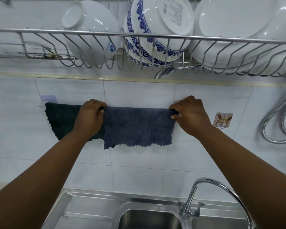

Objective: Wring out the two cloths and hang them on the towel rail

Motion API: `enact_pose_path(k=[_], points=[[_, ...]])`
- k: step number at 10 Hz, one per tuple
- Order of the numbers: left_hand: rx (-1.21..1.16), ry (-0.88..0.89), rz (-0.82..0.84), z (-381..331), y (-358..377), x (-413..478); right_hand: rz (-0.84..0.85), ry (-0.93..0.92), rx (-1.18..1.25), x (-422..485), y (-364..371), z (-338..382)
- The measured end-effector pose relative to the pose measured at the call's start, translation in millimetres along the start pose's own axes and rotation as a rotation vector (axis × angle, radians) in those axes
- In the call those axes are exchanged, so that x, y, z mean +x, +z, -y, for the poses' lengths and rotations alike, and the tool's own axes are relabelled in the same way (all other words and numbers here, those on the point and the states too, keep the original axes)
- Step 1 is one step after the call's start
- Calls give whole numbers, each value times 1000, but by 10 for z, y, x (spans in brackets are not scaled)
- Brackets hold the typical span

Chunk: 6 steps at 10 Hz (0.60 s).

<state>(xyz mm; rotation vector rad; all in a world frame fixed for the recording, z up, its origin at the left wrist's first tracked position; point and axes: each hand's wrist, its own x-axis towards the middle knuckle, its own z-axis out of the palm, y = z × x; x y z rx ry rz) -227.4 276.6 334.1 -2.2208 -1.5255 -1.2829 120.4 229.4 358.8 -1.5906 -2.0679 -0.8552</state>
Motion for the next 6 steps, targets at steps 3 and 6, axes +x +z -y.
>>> enact_pose_path(k=[3,6], points=[[50,28,157,-61,-142,-19,-9,55,177,-161,-66,-33],[-124,2,163,-615,-174,-433,-34,242,384,-615,-369,-186]])
